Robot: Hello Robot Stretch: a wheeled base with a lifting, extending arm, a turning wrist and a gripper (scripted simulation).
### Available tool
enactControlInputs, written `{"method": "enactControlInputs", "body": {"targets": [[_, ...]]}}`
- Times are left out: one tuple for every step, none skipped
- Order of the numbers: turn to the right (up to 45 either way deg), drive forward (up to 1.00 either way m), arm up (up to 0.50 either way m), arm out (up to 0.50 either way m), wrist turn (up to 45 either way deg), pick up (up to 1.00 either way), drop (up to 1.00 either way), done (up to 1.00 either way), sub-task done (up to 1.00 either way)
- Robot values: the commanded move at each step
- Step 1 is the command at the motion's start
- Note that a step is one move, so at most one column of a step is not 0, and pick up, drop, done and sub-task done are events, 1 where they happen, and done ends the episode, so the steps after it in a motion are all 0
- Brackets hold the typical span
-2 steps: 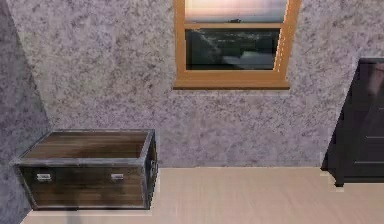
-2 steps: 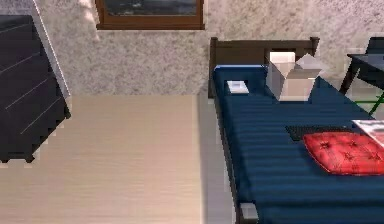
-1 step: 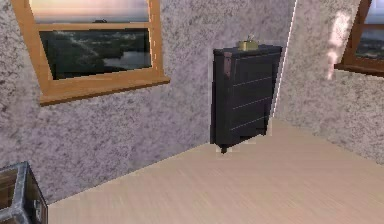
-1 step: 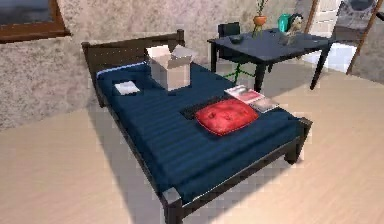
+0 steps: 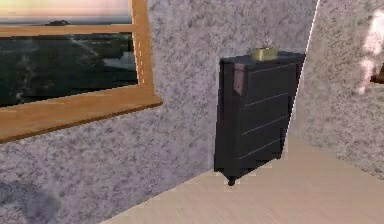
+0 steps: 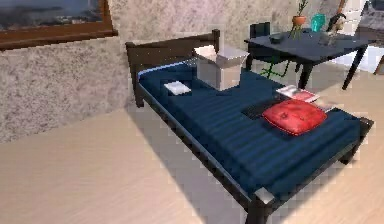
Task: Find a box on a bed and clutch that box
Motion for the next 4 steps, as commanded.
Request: {"method": "enactControlInputs", "body": {"targets": [[45.0,0.00,0.00,0.00,0.0,0.00,0.00,0.00,0.00],[21.0,0.00,0.00,0.00,0.0,0.00,0.00,0.00,0.00],[0.0,1.00,0.00,0.00,0.0,0.00,0.00,0.00,0.00],[3.0,0.00,0.00,0.00,0.0,0.00,0.00,0.00,0.00]]}}
